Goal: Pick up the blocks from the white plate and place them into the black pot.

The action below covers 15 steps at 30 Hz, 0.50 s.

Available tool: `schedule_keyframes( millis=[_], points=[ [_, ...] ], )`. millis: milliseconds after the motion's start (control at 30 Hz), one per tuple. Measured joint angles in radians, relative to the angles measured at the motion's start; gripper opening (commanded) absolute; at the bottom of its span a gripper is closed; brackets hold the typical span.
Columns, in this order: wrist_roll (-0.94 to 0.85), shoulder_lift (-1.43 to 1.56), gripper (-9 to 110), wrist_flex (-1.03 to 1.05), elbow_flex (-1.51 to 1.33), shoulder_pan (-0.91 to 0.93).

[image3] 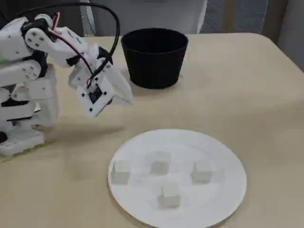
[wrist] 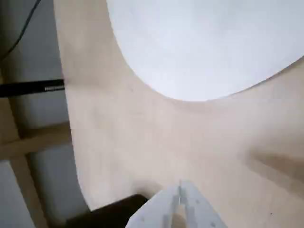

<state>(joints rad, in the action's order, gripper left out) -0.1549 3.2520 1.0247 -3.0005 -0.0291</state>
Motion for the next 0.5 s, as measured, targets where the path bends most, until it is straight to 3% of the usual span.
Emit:
schedule_keyframes(
  millis=[167, 500],
  points=[
    [0.089, 0.000, -2, 0.000, 0.000, 0.087],
    [0.103, 0.000, -2, 0.000, 0.000, 0.089]
  ],
)
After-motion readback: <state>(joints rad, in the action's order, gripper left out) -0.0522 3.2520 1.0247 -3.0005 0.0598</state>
